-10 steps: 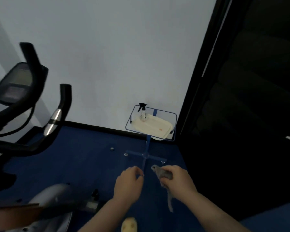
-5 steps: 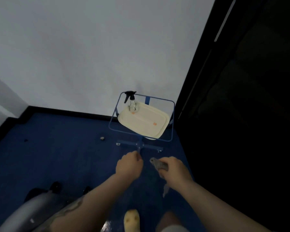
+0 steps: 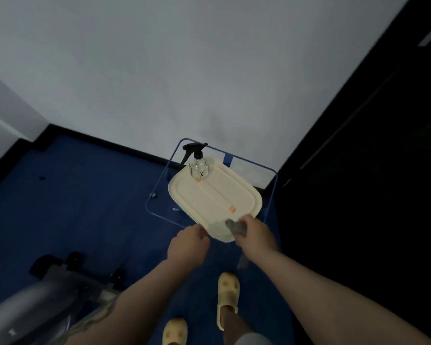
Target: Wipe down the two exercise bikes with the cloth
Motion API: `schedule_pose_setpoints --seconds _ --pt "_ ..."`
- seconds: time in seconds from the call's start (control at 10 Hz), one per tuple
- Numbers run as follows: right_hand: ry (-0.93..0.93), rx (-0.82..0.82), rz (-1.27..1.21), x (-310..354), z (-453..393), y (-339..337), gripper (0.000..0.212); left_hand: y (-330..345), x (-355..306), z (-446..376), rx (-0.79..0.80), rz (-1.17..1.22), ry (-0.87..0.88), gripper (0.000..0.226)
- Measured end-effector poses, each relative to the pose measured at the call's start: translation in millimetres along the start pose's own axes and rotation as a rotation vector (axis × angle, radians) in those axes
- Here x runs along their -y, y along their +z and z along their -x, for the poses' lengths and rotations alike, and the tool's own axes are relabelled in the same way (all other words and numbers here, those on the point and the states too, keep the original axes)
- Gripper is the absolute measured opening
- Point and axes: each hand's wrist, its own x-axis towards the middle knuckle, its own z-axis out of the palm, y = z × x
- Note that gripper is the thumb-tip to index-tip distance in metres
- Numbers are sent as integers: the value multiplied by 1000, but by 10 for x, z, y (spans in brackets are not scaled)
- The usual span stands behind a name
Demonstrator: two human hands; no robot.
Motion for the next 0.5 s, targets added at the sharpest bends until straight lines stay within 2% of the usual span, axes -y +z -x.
schedule_pose_setpoints --seconds 0.2,0.3,0.4,0.5 --pt "-55 -68 -10 141 -870 186 23 140 168 -289 -41 114 -134 20" --pt "-43 -4 -11 155 -1029 341 28 221 365 -245 -45 161 -191 19" --pt "-5 118 55 90 -915 460 31 214 453 -67 -40 171 -240 17" --pt "-15 165 118 78 -646 530 31 139 507 84 -64 175 -255 18"
